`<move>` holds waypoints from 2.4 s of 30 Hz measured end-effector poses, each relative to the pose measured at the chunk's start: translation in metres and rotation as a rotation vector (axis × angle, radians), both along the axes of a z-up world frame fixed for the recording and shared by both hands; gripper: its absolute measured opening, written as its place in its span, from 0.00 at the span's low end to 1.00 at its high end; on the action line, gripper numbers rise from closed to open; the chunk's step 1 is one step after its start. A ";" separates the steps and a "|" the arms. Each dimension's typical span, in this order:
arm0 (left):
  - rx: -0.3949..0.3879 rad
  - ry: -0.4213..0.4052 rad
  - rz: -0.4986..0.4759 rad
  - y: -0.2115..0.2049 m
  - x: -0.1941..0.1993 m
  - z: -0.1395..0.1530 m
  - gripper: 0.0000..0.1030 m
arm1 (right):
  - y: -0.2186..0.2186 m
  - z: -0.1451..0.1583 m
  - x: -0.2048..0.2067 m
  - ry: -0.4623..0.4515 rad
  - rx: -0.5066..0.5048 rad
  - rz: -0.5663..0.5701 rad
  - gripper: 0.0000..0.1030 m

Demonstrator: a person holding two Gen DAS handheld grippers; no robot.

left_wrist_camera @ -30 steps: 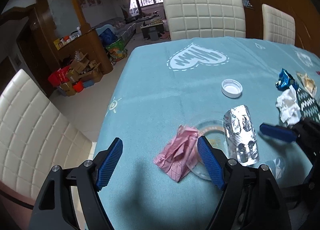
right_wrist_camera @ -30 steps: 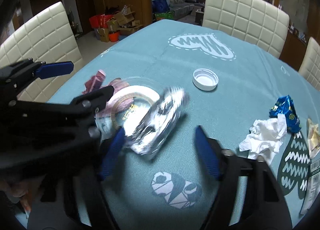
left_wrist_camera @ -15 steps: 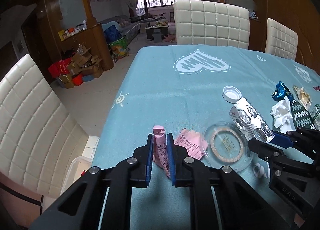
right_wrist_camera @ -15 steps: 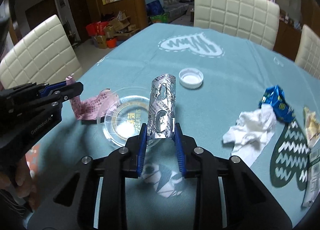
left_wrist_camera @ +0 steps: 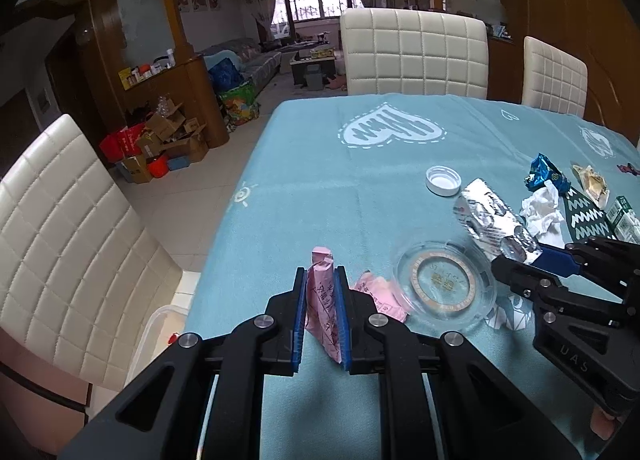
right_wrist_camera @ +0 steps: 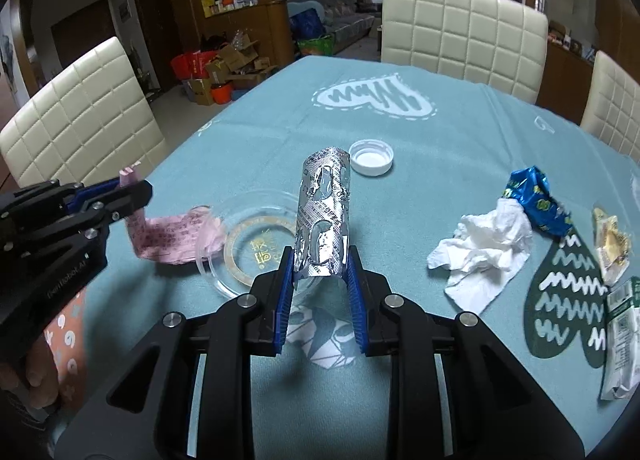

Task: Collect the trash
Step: 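Carry the foil tube with the right tool while the left tool carries the pink paper to the bin, then open the left tool to drop the pink paper into the bin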

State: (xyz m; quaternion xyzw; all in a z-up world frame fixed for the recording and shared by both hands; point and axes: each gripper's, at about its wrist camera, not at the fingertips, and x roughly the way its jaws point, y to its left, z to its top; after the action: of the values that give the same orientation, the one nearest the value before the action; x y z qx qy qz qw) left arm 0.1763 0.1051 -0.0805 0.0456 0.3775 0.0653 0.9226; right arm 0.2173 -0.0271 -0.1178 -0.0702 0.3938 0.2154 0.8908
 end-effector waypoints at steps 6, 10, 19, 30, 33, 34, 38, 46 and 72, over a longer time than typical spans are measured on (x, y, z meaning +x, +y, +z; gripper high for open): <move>0.004 -0.046 0.029 0.009 -0.017 0.015 0.13 | 0.005 0.008 -0.015 -0.023 -0.016 0.016 0.27; 0.004 -0.064 0.033 0.013 -0.033 0.023 0.13 | 0.014 0.013 -0.028 -0.031 -0.023 0.047 0.27; 0.054 -0.113 0.068 0.026 -0.073 0.034 0.13 | 0.048 0.025 -0.061 -0.076 -0.053 0.129 0.27; 0.067 -0.142 0.132 0.062 -0.110 0.039 0.13 | 0.085 0.043 -0.087 -0.130 -0.075 0.190 0.28; 0.059 -0.145 0.152 0.075 -0.118 0.038 0.13 | 0.099 0.045 -0.094 -0.145 -0.088 0.211 0.29; 0.057 -0.144 0.161 0.080 -0.120 0.037 0.13 | 0.105 0.046 -0.096 -0.148 -0.093 0.220 0.29; 0.045 -0.138 0.205 0.102 -0.128 0.033 0.13 | 0.125 0.046 -0.101 -0.153 -0.104 0.251 0.29; 0.024 -0.121 0.300 0.148 -0.140 0.024 0.13 | 0.166 0.038 -0.103 -0.138 -0.126 0.312 0.29; 0.007 -0.154 0.436 0.206 -0.156 0.007 0.83 | 0.224 0.011 -0.101 -0.100 -0.158 0.409 0.29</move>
State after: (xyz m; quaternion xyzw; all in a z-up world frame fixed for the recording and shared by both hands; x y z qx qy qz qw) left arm 0.0206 0.3107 -0.0737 -0.0390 0.3065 0.2679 0.9126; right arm 0.1163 0.1970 -0.1065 -0.2288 0.3422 0.3564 0.8387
